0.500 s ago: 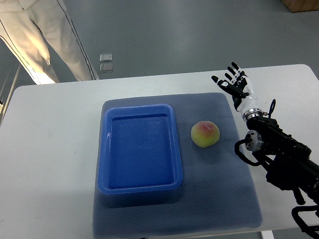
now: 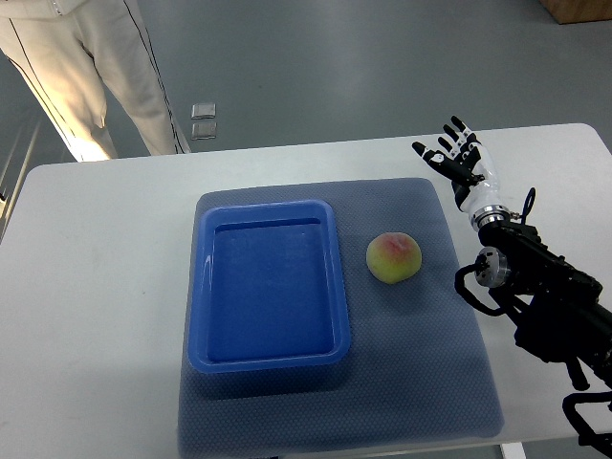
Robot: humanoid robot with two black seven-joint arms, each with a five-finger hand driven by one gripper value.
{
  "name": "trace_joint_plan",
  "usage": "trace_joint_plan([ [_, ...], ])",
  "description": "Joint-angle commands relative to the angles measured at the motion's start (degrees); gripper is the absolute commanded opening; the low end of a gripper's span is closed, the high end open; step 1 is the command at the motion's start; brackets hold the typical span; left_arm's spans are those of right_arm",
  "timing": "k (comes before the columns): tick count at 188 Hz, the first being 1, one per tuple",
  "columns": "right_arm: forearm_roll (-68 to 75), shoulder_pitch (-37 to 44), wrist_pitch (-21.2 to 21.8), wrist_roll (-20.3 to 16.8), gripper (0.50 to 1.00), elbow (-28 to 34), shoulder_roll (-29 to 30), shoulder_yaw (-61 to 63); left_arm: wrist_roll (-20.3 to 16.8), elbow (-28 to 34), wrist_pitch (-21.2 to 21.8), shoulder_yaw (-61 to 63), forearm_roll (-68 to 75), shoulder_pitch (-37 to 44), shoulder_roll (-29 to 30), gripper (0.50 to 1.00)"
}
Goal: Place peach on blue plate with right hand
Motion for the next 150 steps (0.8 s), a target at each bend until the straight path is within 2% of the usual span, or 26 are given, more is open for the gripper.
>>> trace_joint_plan([
  [1, 0.04, 0.01, 0.02, 0.0, 0.93, -0.04, -0.07, 0.03, 0.0, -0.05, 0.01, 0.0, -0.01, 0.0, 0.0, 1.0],
  [150, 0.74, 0.19, -0.06, 0.0, 0.93, 0.57, -0.95, 0.65, 0.0, -0.05, 0.01, 0.0, -0.01, 0.0, 0.0, 1.0],
])
